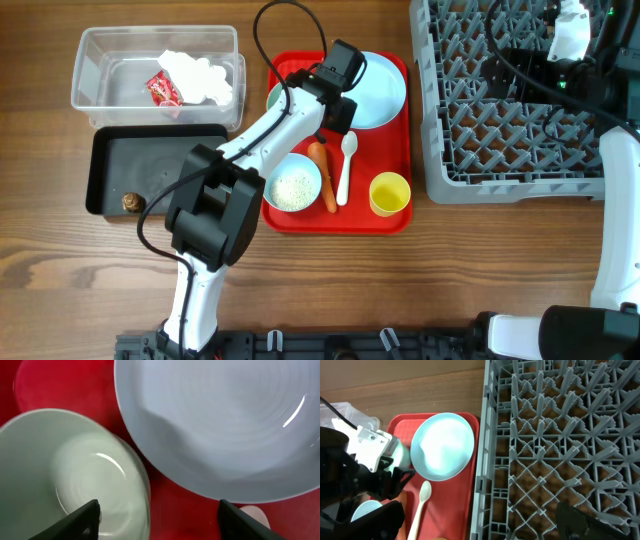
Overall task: Sort waste into correct bins and load items into the dishwasher rack
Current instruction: 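Return the green bowl to the red tray and release, then grasp the white bowl of rice with the left gripper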
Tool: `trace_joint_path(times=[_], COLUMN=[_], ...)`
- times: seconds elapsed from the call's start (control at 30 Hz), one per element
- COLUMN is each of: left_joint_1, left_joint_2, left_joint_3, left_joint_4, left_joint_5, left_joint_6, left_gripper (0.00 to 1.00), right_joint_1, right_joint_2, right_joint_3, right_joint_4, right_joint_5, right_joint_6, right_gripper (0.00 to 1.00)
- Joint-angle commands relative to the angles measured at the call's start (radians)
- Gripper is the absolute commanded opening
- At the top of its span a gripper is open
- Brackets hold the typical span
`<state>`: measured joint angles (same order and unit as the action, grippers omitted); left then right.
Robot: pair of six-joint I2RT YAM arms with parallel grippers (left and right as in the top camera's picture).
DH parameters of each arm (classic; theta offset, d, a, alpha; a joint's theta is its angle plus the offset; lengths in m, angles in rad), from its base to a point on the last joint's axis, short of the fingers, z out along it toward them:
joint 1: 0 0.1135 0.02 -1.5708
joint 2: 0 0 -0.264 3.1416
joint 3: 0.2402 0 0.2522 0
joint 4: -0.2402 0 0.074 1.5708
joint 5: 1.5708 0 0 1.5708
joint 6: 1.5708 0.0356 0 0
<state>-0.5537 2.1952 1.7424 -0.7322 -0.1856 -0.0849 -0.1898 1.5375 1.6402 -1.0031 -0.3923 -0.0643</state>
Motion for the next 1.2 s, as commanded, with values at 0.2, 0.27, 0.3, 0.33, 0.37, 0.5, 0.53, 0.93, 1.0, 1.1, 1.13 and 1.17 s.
trace_joint_path(times=[0.2,0.27,0.3,0.33,0.37,0.5,0.53,0.93,1.0,1.1,1.13,1.17], left_joint_1=[-0.011,-0.015,-0.016,-0.016,-0.016,-0.031,-0.042,-0.117,-0.116,-0.116,-0.116,-0.116], left_joint_2=[-0.146,-0.169,-0.173,-0.173,-0.171,-0.166,-0.166,-0.166,-0.166,-0.166,-0.166,-0.166], left_joint_3=[0.066,0.066,0.066,0.065,0.063,0.023,0.005,-0.143,-0.172,-0.222,-0.239,-0.254], left_joint_4=[-0.254,-0.322,-0.359,-0.396,-0.432,-0.483,-0.483,-0.480,-0.468,-0.425,-0.407,-0.388], left_joint_5=[0.011,0.021,0.040,0.067,0.099,0.248,0.265,0.238,0.195,0.169,0.168,0.169], left_joint_6=[-0.017,-0.071,-0.097,-0.117,-0.138,-0.166,-0.166,-0.186,-0.229,-0.251,-0.262,-0.265], left_gripper=[0.84,0.86,0.86,0.86,0.84,0.79,0.79,0.68,0.68,0.64,0.63,0.61], right_joint_1=[-0.001,-0.001,-0.001,-0.001,-0.001,-0.001,-0.001,-0.001,-0.001,-0.001,-0.001,-0.001], right_joint_2=[0.019,0.019,0.019,0.019,0.019,0.019,0.019,0.019,0.019,0.019,0.019,0.019], right_joint_3=[0.000,0.000,0.000,0.000,0.000,0.000,0.000,0.000,0.000,0.000,0.000,0.000], right_joint_4=[0.004,0.003,0.003,0.003,0.003,0.003,0.003,0.000,0.000,0.000,0.000,0.000], right_joint_5=[-0.018,-0.018,-0.019,-0.019,-0.019,-0.018,-0.019,-0.019,-0.019,-0.019,-0.019,-0.019], right_joint_6=[0.012,0.013,0.012,0.012,0.012,0.012,0.013,0.013,0.013,0.013,0.013,0.013], right_gripper=[1.00,1.00,1.00,1.00,1.00,1.00,1.00,1.00,1.00,1.00,1.00,1.00])
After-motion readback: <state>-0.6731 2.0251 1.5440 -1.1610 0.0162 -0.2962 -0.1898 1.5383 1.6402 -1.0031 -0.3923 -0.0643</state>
